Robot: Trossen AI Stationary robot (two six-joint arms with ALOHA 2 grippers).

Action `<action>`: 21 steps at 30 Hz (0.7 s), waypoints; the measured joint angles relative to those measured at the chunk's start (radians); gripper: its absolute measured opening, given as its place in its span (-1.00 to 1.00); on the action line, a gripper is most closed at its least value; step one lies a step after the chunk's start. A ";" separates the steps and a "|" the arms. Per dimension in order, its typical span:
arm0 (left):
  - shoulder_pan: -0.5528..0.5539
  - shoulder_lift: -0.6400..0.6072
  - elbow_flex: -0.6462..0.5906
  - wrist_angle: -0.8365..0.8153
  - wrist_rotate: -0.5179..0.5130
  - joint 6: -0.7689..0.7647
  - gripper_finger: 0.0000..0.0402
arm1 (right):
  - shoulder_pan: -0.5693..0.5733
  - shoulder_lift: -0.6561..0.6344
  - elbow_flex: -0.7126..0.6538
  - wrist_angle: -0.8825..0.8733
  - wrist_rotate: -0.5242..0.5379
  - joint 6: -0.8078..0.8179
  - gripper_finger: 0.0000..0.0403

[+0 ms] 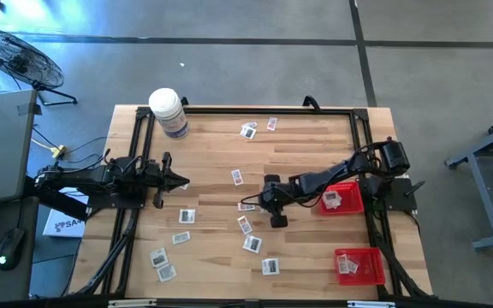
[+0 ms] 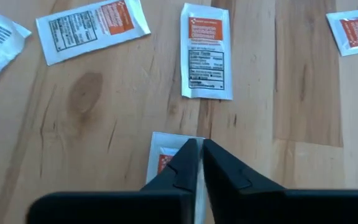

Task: Pick & Place First Aid Supplies
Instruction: Put the orange ointment pack into the bottom red basket

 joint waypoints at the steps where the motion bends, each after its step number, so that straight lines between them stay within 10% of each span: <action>1: 0.000 0.000 0.000 0.000 0.000 0.000 -1.00 | 0.000 0.000 0.000 -0.001 0.003 0.000 -0.97; 21: 0.000 0.000 0.000 0.000 0.000 0.000 -1.00 | 0.003 -0.186 -0.007 -0.029 0.007 0.053 -0.99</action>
